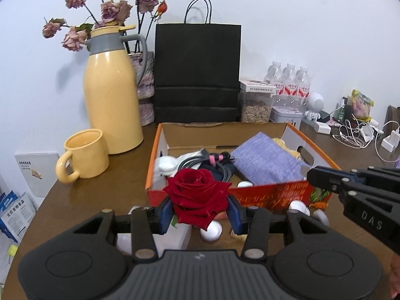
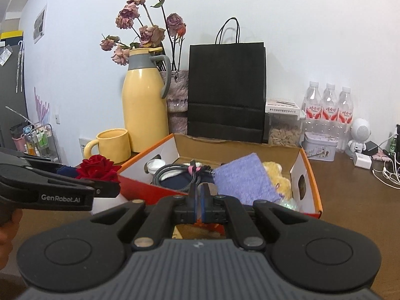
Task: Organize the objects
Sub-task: 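Carry the red rose and clear insole over the box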
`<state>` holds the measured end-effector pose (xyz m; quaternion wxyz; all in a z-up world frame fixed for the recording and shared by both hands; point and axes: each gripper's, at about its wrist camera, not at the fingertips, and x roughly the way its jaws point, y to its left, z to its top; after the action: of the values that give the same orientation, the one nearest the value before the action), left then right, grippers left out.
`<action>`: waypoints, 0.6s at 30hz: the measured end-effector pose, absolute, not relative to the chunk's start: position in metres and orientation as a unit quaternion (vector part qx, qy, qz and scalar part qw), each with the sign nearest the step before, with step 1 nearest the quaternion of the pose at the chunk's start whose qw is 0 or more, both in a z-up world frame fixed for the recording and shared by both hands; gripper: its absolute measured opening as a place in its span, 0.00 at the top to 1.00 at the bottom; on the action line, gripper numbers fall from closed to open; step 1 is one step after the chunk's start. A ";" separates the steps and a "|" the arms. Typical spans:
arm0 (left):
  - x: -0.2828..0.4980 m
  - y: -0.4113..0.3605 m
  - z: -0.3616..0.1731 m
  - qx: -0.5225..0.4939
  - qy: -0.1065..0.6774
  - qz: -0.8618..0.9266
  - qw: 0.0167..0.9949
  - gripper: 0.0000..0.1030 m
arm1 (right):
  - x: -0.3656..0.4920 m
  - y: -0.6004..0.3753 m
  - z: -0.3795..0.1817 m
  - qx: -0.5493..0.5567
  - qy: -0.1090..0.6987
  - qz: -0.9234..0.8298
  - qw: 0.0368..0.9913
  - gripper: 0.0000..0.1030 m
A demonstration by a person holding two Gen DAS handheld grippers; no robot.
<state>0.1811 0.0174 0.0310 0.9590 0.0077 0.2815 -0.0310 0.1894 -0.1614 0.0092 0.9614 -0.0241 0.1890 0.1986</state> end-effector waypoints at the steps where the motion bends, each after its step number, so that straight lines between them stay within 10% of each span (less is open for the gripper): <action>1: 0.184 0.016 0.032 0.007 0.280 -0.031 0.959 0.57 | 0.192 -0.162 0.009 -0.023 0.188 0.198 0.962 0.97; 18: 0.254 0.002 0.030 -0.010 0.279 -0.031 0.960 0.58 | 0.254 -0.163 0.003 -0.028 0.188 0.193 0.963 0.97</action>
<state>0.2541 0.0019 0.0295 0.9598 -0.0100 0.2789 -0.0306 0.2543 -0.1629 0.0033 0.9626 -0.0277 0.1882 0.1929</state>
